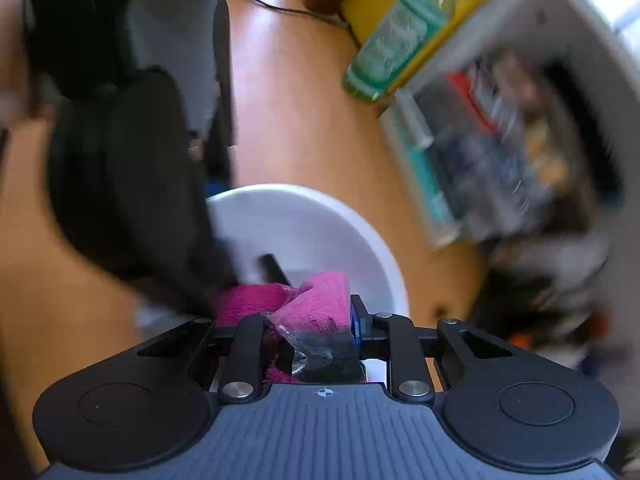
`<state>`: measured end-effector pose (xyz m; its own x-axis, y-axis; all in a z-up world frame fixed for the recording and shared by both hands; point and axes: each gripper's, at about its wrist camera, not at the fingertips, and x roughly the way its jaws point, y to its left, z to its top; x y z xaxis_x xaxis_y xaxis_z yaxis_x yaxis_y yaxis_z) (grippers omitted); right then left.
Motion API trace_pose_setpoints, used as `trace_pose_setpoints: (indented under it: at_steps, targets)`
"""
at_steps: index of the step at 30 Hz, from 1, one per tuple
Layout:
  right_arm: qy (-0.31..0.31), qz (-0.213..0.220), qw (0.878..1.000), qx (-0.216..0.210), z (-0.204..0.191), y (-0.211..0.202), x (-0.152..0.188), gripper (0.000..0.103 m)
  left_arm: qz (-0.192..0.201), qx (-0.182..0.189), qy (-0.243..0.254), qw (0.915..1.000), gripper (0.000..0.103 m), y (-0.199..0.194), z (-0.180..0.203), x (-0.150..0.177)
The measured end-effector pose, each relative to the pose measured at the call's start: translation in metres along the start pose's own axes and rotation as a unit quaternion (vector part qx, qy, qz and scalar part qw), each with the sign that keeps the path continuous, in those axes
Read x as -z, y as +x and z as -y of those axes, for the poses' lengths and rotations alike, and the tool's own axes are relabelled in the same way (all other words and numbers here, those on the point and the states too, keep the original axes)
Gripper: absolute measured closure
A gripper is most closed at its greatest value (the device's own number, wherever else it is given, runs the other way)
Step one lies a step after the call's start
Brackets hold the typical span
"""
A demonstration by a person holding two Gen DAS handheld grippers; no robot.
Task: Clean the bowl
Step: 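Hold the bowl with the left tool while the right tool scrubs the mitt around the inside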
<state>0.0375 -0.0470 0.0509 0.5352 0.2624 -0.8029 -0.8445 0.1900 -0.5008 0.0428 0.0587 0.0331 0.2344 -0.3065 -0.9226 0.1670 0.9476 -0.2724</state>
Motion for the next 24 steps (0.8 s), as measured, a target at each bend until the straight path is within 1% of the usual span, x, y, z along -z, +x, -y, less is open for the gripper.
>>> trace_pose_setpoints:
  at_steps: [1,4,6,7,8,9,10,11,12,13,14,15,16,17,18,19,20,21,22,23,24]
  targets:
    - [0.002,0.011,1.000,0.020,0.001,-0.005,0.001,0.081,0.000,0.002,-0.002,1.0000,0.074,0.000,-0.002,0.000]
    - [0.098,0.046,0.993,0.056,0.032,-0.036,0.002,0.081,0.000,0.002,0.004,1.0000,0.073,0.001,0.000,-0.001]
    - [0.154,0.054,0.985,0.062,0.049,-0.050,0.006,0.081,-0.003,0.000,0.014,0.9999,0.072,0.003,0.000,-0.005]
    - [0.230,0.064,0.969,0.063,0.069,-0.064,0.017,0.080,0.001,-0.007,0.028,0.9996,0.073,0.003,0.001,-0.009]
    - [0.277,0.067,0.957,0.054,0.079,-0.070,0.027,0.080,0.006,-0.016,0.044,0.9989,0.074,0.002,0.002,-0.014]
    - [0.322,0.069,0.943,0.045,0.088,-0.075,0.037,0.080,0.007,-0.023,0.065,0.9976,0.072,0.003,0.002,-0.021]
    - [0.355,0.069,0.932,0.036,0.093,-0.077,0.046,0.080,0.008,-0.030,0.087,0.9957,0.066,0.005,0.003,-0.029]
    - [0.390,0.069,0.918,0.026,0.099,-0.079,0.056,0.080,0.007,-0.031,0.097,0.9948,0.049,0.006,0.003,-0.033]
    - [0.431,0.069,0.900,0.012,0.104,-0.080,0.071,0.080,0.007,-0.029,0.112,0.9933,0.039,0.008,0.003,-0.041]
    - [0.448,0.069,0.892,0.005,0.104,-0.079,0.078,0.080,0.007,-0.027,0.129,0.9913,0.030,0.010,0.003,-0.050]
    - [0.464,0.068,0.883,-0.002,0.104,-0.079,0.085,0.080,0.005,-0.029,0.151,0.9882,0.032,0.015,0.004,-0.058]
    - [0.479,0.067,0.875,-0.008,0.104,-0.079,0.092,0.080,0.003,-0.026,0.165,0.9859,0.029,0.018,0.004,-0.064]
    - [0.484,0.067,0.872,-0.011,0.102,-0.078,0.095,0.080,0.001,-0.022,0.178,0.9838,0.030,0.022,0.005,-0.069]
    - [0.484,0.066,0.873,-0.010,0.100,-0.080,0.094,0.080,-0.001,-0.017,0.190,0.9816,0.038,0.025,0.005,-0.074]
    - [0.481,0.067,0.874,-0.008,0.099,-0.080,0.094,0.080,0.000,-0.011,0.183,0.9830,0.046,0.025,0.003,-0.076]
    - [0.479,0.071,0.875,-0.007,0.095,-0.082,0.092,0.080,0.000,-0.004,0.171,0.9852,0.070,0.024,0.001,-0.079]
    - [0.476,0.075,0.876,-0.006,0.091,-0.084,0.090,0.080,0.009,-0.005,0.151,0.9885,0.074,0.021,-0.001,-0.078]
    - [0.468,0.080,0.880,-0.007,0.091,-0.086,0.086,0.080,0.027,-0.026,0.130,0.9908,0.075,0.017,-0.005,-0.076]
    - [0.460,0.086,0.884,-0.009,0.090,-0.088,0.082,0.080,0.040,-0.039,0.092,0.9942,0.079,0.014,-0.014,-0.073]
    - [0.451,0.091,0.888,-0.010,0.090,-0.090,0.077,0.079,0.042,-0.039,0.065,0.9962,0.082,0.011,-0.020,-0.068]
    - [0.435,0.094,0.896,-0.009,0.089,-0.091,0.071,0.079,0.043,-0.038,0.041,0.9975,0.083,0.009,-0.023,-0.061]
